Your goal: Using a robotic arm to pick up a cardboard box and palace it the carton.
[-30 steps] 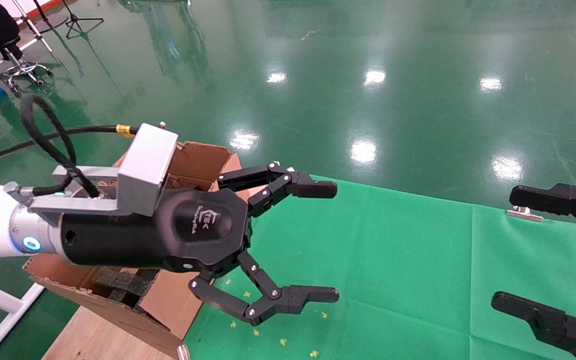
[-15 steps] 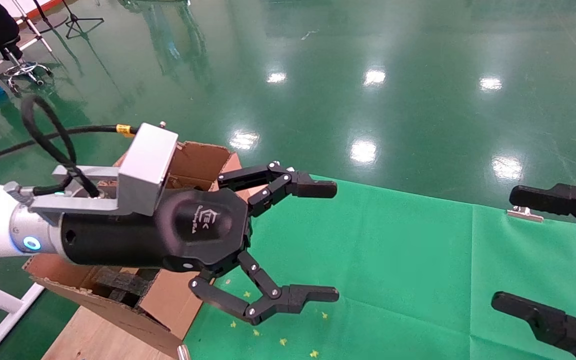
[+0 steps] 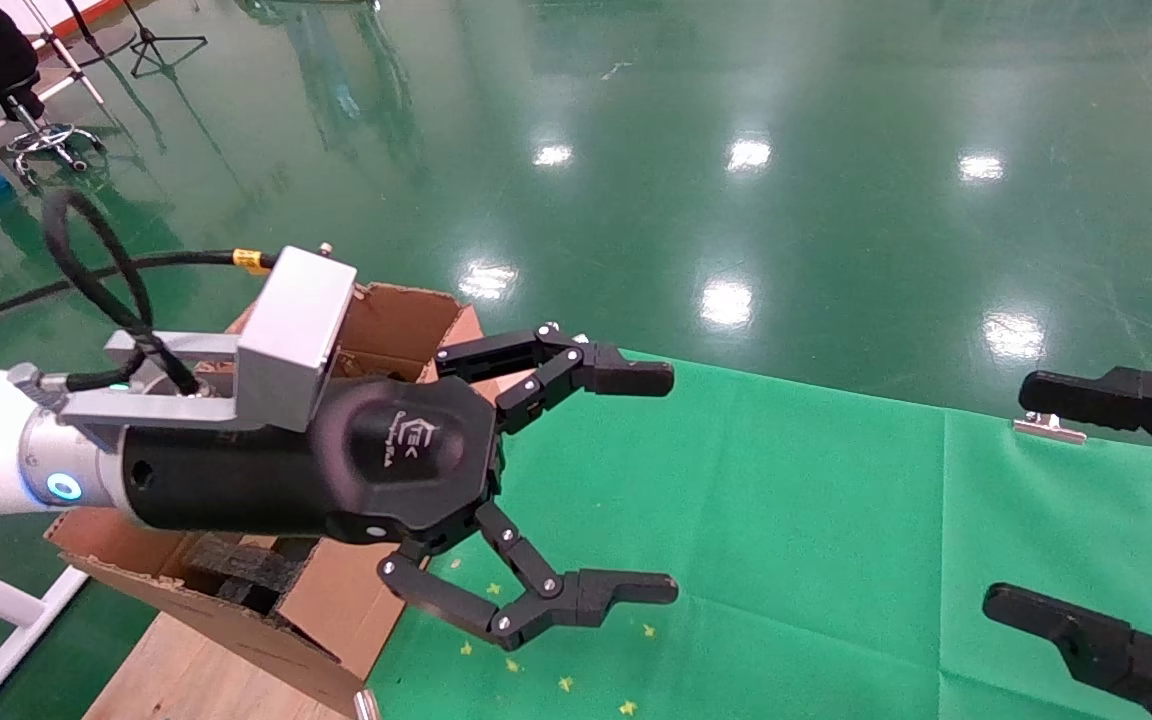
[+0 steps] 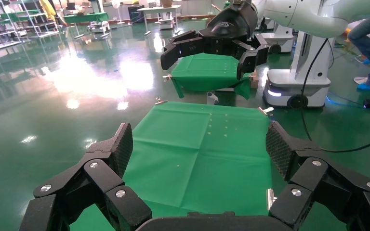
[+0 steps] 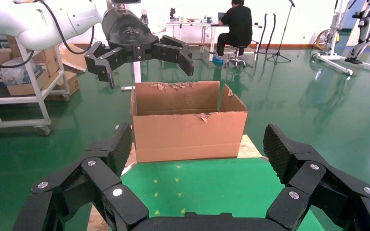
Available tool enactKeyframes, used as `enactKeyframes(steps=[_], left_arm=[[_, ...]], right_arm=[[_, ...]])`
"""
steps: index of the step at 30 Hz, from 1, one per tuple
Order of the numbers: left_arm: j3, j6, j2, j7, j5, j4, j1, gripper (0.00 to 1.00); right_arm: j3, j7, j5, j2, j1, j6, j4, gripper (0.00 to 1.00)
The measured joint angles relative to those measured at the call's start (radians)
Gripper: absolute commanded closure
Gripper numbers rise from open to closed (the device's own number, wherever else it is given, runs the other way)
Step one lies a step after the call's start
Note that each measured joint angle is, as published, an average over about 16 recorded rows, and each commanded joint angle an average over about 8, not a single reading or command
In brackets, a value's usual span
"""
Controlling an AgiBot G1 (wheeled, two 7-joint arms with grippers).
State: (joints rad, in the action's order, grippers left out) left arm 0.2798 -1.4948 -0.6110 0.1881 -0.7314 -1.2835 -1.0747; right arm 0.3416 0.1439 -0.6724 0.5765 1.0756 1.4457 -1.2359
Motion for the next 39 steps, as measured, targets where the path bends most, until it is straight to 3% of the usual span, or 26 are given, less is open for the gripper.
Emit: enactKeyframes(steps=[39], left_arm=[[0.000, 0.000, 0.000, 0.000, 0.000, 0.000, 0.000, 0.00]], right_arm=[[0.000, 0.000, 0.000, 0.000, 0.000, 0.000, 0.000, 0.00]])
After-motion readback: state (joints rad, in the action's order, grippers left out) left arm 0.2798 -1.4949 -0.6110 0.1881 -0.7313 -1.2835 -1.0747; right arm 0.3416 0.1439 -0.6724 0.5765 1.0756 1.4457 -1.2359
